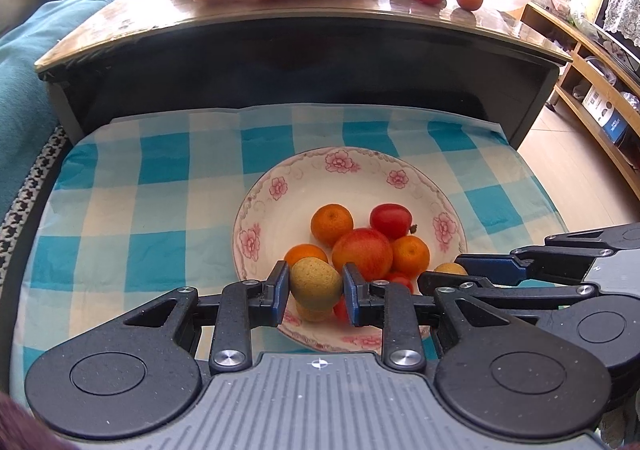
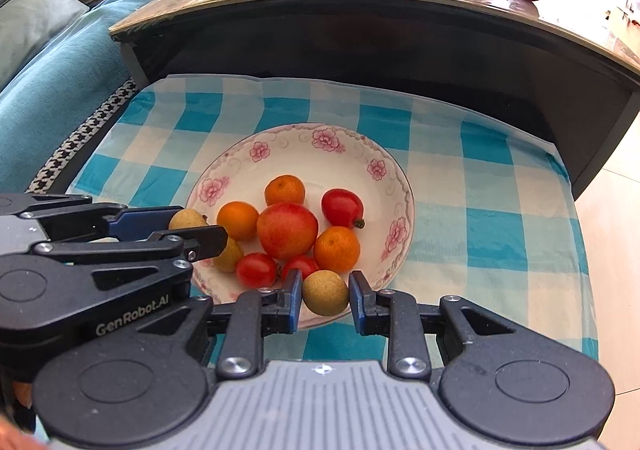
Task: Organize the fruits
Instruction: 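Lower both brown fruits into the bowl and open both grippers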
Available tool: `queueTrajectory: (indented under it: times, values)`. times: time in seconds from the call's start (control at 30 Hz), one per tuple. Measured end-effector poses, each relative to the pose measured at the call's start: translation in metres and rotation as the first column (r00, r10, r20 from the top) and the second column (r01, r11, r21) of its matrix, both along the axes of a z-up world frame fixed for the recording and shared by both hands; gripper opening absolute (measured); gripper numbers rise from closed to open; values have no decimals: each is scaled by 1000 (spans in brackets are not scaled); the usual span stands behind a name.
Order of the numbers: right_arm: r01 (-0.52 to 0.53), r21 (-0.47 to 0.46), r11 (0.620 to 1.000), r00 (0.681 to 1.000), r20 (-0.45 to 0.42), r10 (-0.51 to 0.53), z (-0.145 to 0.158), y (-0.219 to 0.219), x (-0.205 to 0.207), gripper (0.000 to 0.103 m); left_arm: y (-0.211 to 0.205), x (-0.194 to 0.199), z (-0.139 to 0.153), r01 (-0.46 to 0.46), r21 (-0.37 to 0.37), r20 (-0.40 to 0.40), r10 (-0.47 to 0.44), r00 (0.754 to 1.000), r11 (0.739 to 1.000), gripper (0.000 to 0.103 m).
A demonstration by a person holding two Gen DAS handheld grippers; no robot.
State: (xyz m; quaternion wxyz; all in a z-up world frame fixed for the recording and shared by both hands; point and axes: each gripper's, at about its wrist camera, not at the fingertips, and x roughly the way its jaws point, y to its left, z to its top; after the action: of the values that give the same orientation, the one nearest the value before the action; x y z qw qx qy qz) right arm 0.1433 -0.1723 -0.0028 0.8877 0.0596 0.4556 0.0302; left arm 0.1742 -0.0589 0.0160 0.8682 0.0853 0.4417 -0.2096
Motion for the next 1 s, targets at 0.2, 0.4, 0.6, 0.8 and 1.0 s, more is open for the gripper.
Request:
queueTrajectory:
  times: [0.2, 0.4, 0.6, 0.8, 1.0]
  values:
    - [9, -6, 1000, 1000, 1, -9, -6, -3, 11, 28, -4, 11, -7, -7, 4, -7, 7, 1000, 1000, 35]
    - [14, -13, 1000, 1000, -1, -14, -13, -3, 20, 28, -5, 19, -13, -15, 7, -17, 15, 1000, 1000, 35]
    - [21, -4, 1000, 1000, 12, -21, -14, -5, 24, 29, -7, 22, -14, -14, 14, 3, 14, 1000, 1000, 35]
    - [31, -7, 999, 999, 23, -31, -17, -7, 29, 29, -10, 27, -17, -13, 22, -3, 13, 1000, 1000, 35]
    - [36, -4, 999, 999, 15, -36, -22, -9, 32, 29, -12, 28, -24, -12, 35, -13, 13, 1000, 999, 35]
